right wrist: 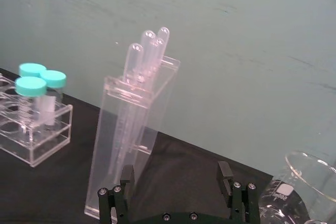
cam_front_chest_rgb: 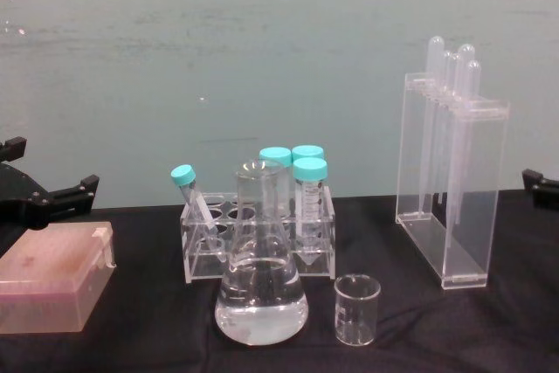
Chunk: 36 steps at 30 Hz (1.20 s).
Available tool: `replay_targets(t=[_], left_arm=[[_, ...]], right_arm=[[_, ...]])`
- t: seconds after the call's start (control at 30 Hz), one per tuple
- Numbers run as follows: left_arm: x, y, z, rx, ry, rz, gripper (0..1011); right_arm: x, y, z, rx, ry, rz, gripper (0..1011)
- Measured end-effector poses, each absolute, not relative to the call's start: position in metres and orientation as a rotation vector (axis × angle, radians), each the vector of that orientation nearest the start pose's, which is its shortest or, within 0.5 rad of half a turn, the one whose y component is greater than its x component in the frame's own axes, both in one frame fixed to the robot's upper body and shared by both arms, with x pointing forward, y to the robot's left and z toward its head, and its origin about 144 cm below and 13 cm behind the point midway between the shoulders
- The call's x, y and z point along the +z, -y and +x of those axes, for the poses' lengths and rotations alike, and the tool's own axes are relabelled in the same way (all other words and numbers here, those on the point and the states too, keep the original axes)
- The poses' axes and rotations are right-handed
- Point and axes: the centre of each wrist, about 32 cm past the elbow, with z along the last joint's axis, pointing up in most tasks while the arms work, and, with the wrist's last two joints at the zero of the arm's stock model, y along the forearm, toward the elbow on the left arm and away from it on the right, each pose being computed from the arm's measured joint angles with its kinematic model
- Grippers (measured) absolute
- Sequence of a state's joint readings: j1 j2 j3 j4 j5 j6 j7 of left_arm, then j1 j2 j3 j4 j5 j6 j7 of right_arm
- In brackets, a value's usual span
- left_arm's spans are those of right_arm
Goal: Place the experimental apparatus aside using one hand.
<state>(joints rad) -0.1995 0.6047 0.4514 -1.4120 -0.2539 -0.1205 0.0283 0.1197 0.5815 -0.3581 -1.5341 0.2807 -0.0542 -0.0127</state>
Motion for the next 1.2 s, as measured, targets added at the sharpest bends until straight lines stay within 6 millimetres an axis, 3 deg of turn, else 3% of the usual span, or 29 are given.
replay_targets(t=[0.5, 1.2], left_arm=[[1.14, -0.31, 0.489, 1.248, 0.285, 0.304, 1000], [1.14, -0.31, 0.489, 1.248, 0.285, 0.304, 1000]], right_arm=[[1.171, 0.277, 0.461, -1.246, 0.237, -0.186, 1000], [1.174, 0.235, 0.47, -1.317, 0.226, -0.084, 1000]])
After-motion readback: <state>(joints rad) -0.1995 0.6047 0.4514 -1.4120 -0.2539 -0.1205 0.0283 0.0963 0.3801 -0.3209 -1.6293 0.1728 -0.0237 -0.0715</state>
